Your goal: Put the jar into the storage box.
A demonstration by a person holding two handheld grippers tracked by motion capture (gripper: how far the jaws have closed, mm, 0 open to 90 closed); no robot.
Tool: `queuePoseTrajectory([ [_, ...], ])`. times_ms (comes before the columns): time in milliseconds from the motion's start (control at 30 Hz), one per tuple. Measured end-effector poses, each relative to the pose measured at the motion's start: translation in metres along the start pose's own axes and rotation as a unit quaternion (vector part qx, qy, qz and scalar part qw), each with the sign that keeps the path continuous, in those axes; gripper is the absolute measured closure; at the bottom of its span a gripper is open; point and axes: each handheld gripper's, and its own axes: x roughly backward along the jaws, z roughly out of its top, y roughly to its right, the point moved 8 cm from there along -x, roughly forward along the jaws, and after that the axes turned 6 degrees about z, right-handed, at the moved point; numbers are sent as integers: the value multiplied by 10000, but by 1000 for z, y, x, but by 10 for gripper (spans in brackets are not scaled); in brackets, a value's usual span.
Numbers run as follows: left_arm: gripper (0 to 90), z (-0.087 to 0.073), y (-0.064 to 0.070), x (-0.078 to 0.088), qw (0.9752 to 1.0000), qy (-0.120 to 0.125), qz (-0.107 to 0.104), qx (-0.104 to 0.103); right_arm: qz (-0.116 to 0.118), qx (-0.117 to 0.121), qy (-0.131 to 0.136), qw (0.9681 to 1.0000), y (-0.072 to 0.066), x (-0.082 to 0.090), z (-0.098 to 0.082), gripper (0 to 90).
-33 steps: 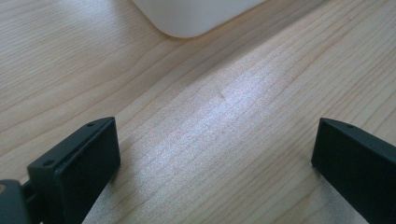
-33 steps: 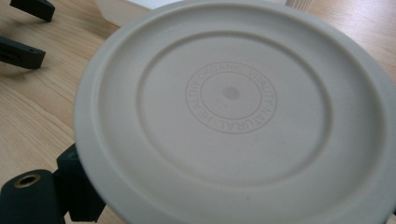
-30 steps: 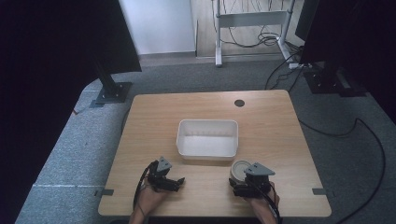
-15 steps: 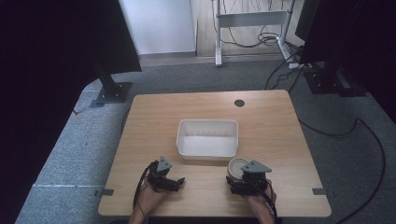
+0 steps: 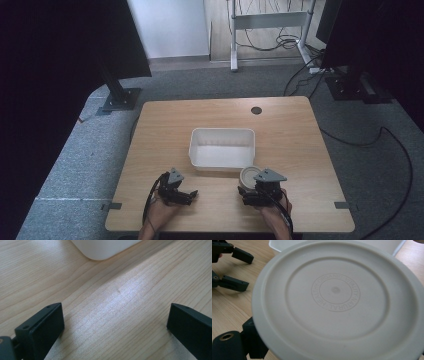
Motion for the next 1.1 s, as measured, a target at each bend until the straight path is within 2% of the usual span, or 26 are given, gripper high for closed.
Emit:
queuePoseTrajectory([
  [533,9,0,0,0,10000,-1,-1,0,95,100,21,9999,-8,-15,21,90],
  [733,9,0,0,0,10000,1,-1,0,133,57,38,9999,-9,-20,28,90],
  [1100,9,0,0,0,10000,0,-1,1,123,136,61,9998,-12,-29,43,90],
])
